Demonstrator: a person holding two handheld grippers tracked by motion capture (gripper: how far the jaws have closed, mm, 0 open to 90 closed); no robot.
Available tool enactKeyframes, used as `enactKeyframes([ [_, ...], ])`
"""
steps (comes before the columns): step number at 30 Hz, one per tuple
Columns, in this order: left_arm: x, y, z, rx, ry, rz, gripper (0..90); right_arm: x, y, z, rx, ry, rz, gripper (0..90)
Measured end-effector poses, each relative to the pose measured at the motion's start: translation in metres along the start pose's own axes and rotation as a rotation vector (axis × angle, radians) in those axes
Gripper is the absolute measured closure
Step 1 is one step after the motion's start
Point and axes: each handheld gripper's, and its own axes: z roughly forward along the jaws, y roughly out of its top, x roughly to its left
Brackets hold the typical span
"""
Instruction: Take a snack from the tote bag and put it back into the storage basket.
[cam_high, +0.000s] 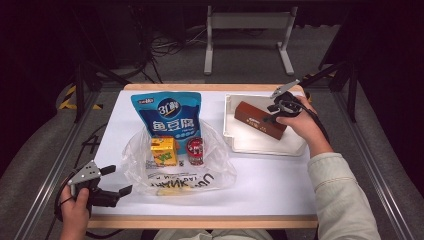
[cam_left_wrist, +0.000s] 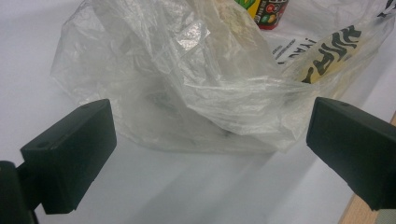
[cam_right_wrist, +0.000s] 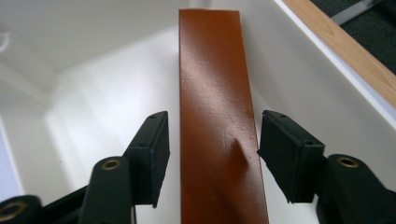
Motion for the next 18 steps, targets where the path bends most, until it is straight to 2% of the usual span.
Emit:
enactKeyframes([
  [4,0.0,0.002,0.002,-0.001,-0.004,0.001,2.1,0.008,-0.003,-0.011,-0.062,0.026,0.023,52.9],
  [7,0.001,0.003,0.003,-0.003,-0.009,0.014,2.1,0.016,-0.009,-0.016,-0.183,0.066,0.095,63.0],
  [8,0.0,0.003,0.003,-0.005,-0.005,0.008,2.1,0.018,-0.01,-0.018,-0.197,0.076,0.117,65.3],
  [10,0.0,0.003,0.003,-0.005,-0.004,0.008,2.1,0.021,-0.01,-0.02,-0.17,0.076,0.127,71.5],
  [12,0.001,0.003,0.003,-0.007,-0.006,0.01,2.1,0.025,-0.011,-0.02,-0.175,0.079,0.134,76.2],
  [14,0.001,0.003,0.003,-0.008,-0.006,0.01,2.1,0.027,-0.011,-0.02,-0.177,0.078,0.134,77.9],
  [16,0.001,0.003,0.003,-0.007,-0.004,0.009,2.1,0.031,-0.012,-0.018,-0.157,0.07,0.127,86.5],
  [18,0.0,0.003,0.003,-0.007,-0.004,0.009,2.1,0.032,-0.012,-0.016,-0.144,0.059,0.121,89.0],
])
